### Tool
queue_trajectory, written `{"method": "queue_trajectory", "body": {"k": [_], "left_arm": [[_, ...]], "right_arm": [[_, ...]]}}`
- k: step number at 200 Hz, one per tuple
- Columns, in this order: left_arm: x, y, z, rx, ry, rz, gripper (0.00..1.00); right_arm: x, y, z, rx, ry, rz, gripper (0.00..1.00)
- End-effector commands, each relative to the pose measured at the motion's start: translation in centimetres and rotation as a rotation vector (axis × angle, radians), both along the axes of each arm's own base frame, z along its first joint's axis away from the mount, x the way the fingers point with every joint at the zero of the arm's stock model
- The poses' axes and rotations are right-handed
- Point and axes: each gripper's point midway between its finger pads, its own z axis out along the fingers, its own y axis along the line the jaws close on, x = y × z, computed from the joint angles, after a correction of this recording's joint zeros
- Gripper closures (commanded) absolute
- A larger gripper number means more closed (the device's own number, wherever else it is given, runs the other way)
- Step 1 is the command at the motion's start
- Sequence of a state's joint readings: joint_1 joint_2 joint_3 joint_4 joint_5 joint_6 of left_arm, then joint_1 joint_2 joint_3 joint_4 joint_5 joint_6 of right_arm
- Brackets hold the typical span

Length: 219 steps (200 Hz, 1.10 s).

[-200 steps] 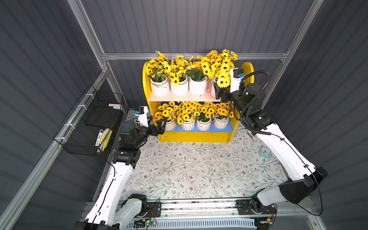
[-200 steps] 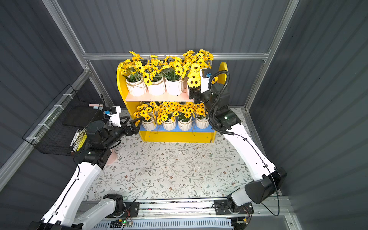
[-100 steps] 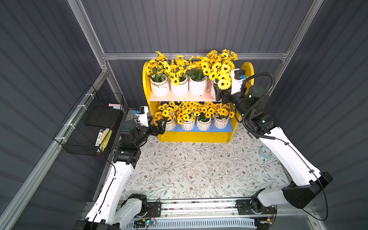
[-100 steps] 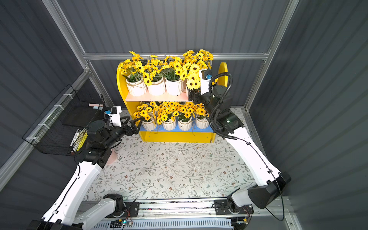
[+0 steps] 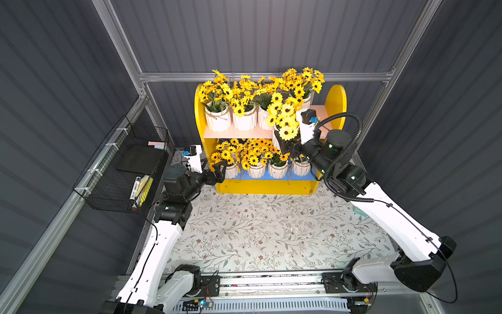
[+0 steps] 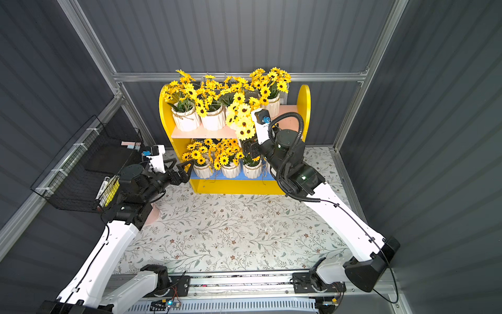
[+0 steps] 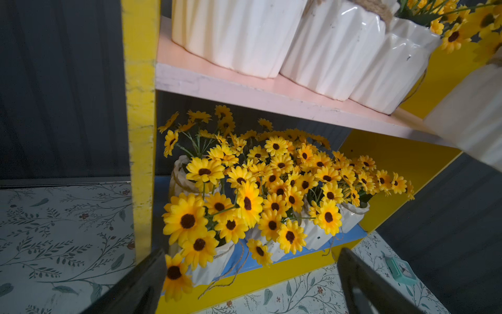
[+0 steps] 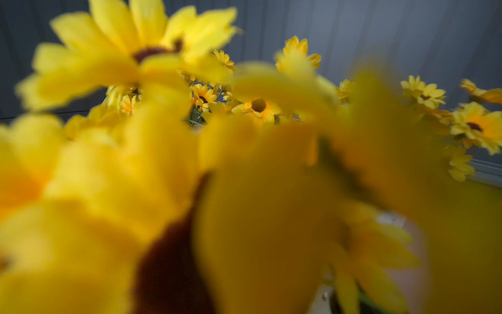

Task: Take the sunflower pots off the shelves
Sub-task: Pick up the sunflower pot from the shelf.

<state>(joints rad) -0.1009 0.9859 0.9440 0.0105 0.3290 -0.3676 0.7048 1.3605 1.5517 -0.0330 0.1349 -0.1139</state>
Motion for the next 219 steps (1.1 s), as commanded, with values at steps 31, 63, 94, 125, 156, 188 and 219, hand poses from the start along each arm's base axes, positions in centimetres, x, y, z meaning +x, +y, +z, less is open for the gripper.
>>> {"method": "queue_trajectory", "body": {"k": [31, 63, 94, 125, 156, 188, 219], "left_arm": [[-0.4, 1.4, 0.3, 0.004, -0.010, 0.080, 0.01], [-0.6, 2.7, -0.3, 0.011, 0.019, 0.156, 0.01], [-0.6, 4.4, -0.9, 0.017, 0.053, 0.255, 0.01], [-1.0, 6.2, -1.2, 0.039, 0.074, 0.356, 0.01], [-1.4, 8.6, -1.8, 0.074, 0.112, 0.490, 0.01], [-1.7, 10.6, -2.4, 0.113, 0.158, 0.599, 0.01], [-2.0, 11.7, -2.7, 0.132, 0.175, 0.655, 0.01]], "right_arm": [[-4.2, 2.4, 2.4, 0.053, -0.107, 0.105, 1.00], [-5.7, 5.2, 0.5, 0.050, -0.091, 0.178, 1.00], [-6.9, 8.0, -1.5, 0.051, -0.073, 0.256, 1.00], [-7.4, 10.3, -3.8, 0.043, -0.057, 0.305, 1.00], [-8.0, 12.8, -6.5, 0.044, -0.029, 0.373, 1.00], [-8.1, 15.2, -9.9, 0.045, 0.011, 0.426, 1.00], [-7.9, 16.9, -13.2, 0.060, 0.041, 0.456, 1.00]]}}
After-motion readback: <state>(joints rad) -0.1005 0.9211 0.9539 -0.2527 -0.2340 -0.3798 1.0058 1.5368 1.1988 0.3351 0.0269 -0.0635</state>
